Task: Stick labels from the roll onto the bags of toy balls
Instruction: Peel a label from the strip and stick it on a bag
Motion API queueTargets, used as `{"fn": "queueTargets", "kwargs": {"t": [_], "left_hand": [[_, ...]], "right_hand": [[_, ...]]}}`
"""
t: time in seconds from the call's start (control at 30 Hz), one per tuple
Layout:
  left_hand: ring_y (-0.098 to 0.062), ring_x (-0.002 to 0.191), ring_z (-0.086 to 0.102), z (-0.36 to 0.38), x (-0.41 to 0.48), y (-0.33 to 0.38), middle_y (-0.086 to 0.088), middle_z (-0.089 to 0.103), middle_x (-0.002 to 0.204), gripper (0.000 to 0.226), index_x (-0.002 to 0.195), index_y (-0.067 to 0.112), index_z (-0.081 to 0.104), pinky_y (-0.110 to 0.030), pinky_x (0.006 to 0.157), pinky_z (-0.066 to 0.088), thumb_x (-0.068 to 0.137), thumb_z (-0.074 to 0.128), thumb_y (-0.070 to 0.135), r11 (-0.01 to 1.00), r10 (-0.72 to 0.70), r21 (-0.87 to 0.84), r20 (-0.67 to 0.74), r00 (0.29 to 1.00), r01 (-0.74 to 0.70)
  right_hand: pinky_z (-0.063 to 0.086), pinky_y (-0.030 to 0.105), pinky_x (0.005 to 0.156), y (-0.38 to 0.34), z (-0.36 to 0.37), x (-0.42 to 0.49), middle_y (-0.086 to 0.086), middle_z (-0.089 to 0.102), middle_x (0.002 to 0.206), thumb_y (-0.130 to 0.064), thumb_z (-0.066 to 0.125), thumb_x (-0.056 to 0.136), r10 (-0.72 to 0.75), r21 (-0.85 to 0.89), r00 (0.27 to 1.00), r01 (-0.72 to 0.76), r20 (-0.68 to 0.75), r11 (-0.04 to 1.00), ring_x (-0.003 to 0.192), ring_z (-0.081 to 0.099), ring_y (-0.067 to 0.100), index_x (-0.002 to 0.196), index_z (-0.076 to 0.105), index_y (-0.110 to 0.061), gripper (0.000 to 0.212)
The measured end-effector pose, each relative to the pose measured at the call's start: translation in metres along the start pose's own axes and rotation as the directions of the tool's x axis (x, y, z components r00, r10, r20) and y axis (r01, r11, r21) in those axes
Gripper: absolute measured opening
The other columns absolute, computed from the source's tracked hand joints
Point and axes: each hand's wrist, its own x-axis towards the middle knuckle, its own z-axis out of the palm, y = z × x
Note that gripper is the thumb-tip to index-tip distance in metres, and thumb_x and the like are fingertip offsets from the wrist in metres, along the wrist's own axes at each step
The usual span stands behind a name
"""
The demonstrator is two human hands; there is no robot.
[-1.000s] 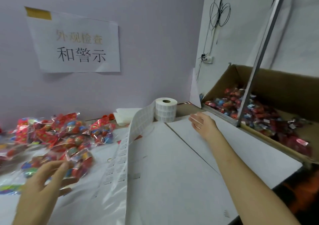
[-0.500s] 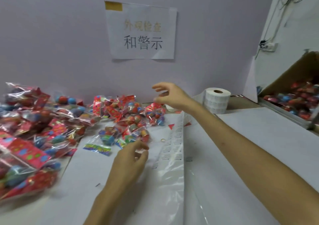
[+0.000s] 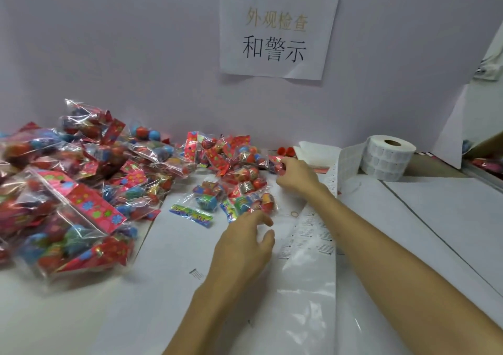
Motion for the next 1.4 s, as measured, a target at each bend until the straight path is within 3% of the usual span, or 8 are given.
{"fn": "queueTargets", "kwargs": {"t": [0.17, 0.3, 0.37, 0.47, 0.57, 0.77, 0.93, 1.4], "left_hand": [[-0.007, 0.109, 0.06, -0.003, -0.001, 0.002, 0.018, 0.062, 0.122, 0.02, 0.118, 0.035, 0.061, -0.031, 0.094, 0.049, 0.099, 0.057, 0.032, 1.0, -0.023, -0.021, 0.015, 1.0, 0.023], [-0.001, 0.097, 0.066, -0.006, 0.0, 0.007, 0.019, 0.065, 0.114, 0.016, 0.116, 0.034, 0.061, -0.018, 0.078, 0.051, 0.1, 0.06, 0.034, 0.976, -0.038, -0.213, -0.004, 0.999, 0.036], [-0.003, 0.091, 0.07, -0.011, 0.0, 0.014, 0.013, 0.07, 0.111, 0.011, 0.11, 0.038, 0.06, -0.014, 0.068, 0.052, 0.1, 0.063, 0.038, 0.885, -0.089, -0.456, 0.028, 0.996, 0.092], [-0.012, 0.089, 0.076, -0.018, 0.0, 0.02, 0.006, 0.075, 0.111, 0.027, 0.119, 0.035, 0.06, -0.026, 0.076, 0.061, 0.094, 0.066, 0.043, 0.693, -0.134, -0.703, 0.094, 0.986, 0.162], [-0.023, 0.094, 0.077, -0.023, 0.002, 0.022, -0.001, 0.078, 0.108, 0.053, 0.127, 0.026, 0.06, -0.029, 0.076, 0.063, 0.08, 0.071, 0.047, 0.57, -0.109, -0.807, 0.112, 0.988, 0.154], [-0.024, 0.097, 0.076, -0.023, 0.003, 0.017, -0.006, 0.077, 0.11, 0.064, 0.121, 0.026, 0.064, -0.033, 0.076, 0.062, 0.062, 0.084, 0.037, 0.571, -0.137, -0.815, 0.022, 0.99, 0.097], [-0.025, 0.098, 0.076, -0.023, 0.003, 0.015, -0.01, 0.074, 0.116, 0.064, 0.125, 0.027, 0.06, -0.034, 0.076, 0.062, 0.067, 0.086, 0.032, 0.591, -0.161, -0.8, 0.009, 0.987, 0.104], [-0.016, 0.092, 0.072, -0.014, 0.005, 0.011, -0.001, 0.072, 0.109, 0.053, 0.12, 0.031, 0.063, -0.019, 0.064, 0.056, 0.077, 0.088, 0.011, 0.755, -0.093, -0.653, -0.028, 0.995, 0.052]], "right_hand": [[0.059, 0.04, 0.079, -0.004, -0.039, -0.016, -0.001, 0.066, 0.095, -0.02, 0.065, 0.082, 0.088, 0.319, 0.995, -0.069, -0.045, 0.945, 0.089, 0.063, 0.021, 0.105, 0.066, -0.021, 0.023], [0.062, 0.047, 0.083, -0.007, -0.068, -0.062, 0.008, 0.074, 0.103, -0.009, 0.063, 0.091, -0.028, 0.841, 0.988, -0.112, 0.149, 0.529, 0.096, 0.074, 0.026, 0.108, 0.069, -0.016, 0.019], [0.059, 0.036, 0.085, -0.004, -0.075, -0.088, 0.009, 0.075, 0.111, -0.011, 0.061, 0.093, -0.156, 0.924, 0.97, -0.121, 0.188, 0.362, 0.102, 0.073, 0.019, 0.121, 0.067, -0.011, 0.028], [0.041, 0.032, 0.083, -0.001, -0.072, -0.123, -0.002, 0.075, 0.11, -0.019, 0.065, 0.088, -0.211, 0.955, 0.962, -0.109, 0.171, 0.277, 0.091, 0.07, 0.002, 0.129, 0.066, -0.017, 0.041], [0.046, 0.031, 0.082, 0.001, -0.058, -0.146, 0.003, 0.075, 0.112, -0.019, 0.071, 0.078, -0.255, 0.974, 0.952, -0.119, 0.167, 0.194, 0.092, 0.071, 0.007, 0.129, 0.066, -0.017, 0.052], [0.059, 0.036, 0.087, -0.003, -0.04, -0.153, 0.008, 0.072, 0.118, -0.006, 0.071, 0.089, -0.229, 0.953, 0.968, -0.032, 0.104, 0.3, 0.106, 0.072, 0.027, 0.128, 0.064, -0.019, 0.041], [0.061, 0.038, 0.088, -0.008, -0.029, -0.156, 0.003, 0.072, 0.117, -0.028, 0.071, 0.093, -0.159, 0.912, 0.984, -0.01, 0.082, 0.409, 0.106, 0.071, 0.02, 0.126, 0.062, -0.027, 0.035], [0.056, 0.023, 0.065, -0.012, -0.016, -0.155, 0.007, 0.071, 0.106, -0.009, 0.069, 0.093, -0.051, 0.902, 0.997, -0.035, 0.063, 0.431, 0.085, 0.072, 0.019, 0.121, 0.056, -0.022, 0.034]]}}
